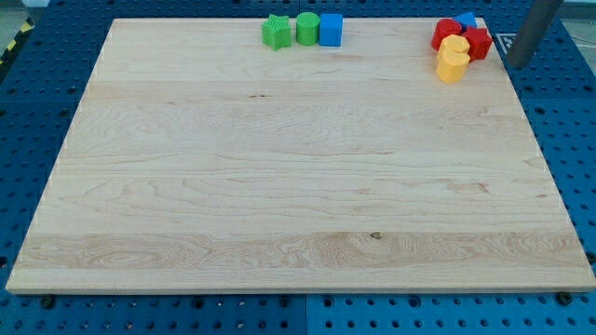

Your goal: Separate red star from red circle along with yellow hexagon

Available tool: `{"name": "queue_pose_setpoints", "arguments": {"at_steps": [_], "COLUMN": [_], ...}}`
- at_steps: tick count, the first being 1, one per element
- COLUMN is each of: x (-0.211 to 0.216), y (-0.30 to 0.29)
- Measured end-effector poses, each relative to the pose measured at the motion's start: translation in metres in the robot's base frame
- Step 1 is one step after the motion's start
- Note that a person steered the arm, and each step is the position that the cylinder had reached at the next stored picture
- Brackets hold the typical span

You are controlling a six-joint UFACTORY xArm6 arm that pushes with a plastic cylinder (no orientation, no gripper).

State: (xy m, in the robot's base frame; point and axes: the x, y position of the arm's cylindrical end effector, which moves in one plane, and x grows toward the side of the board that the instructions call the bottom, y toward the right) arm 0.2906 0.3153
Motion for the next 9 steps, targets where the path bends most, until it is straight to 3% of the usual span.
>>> {"name": "queue_pose_setpoints", "arguments": {"at_steps": [3, 9], "x": [-0.033, -0.033], "y": [-0.043, -0.110]}}
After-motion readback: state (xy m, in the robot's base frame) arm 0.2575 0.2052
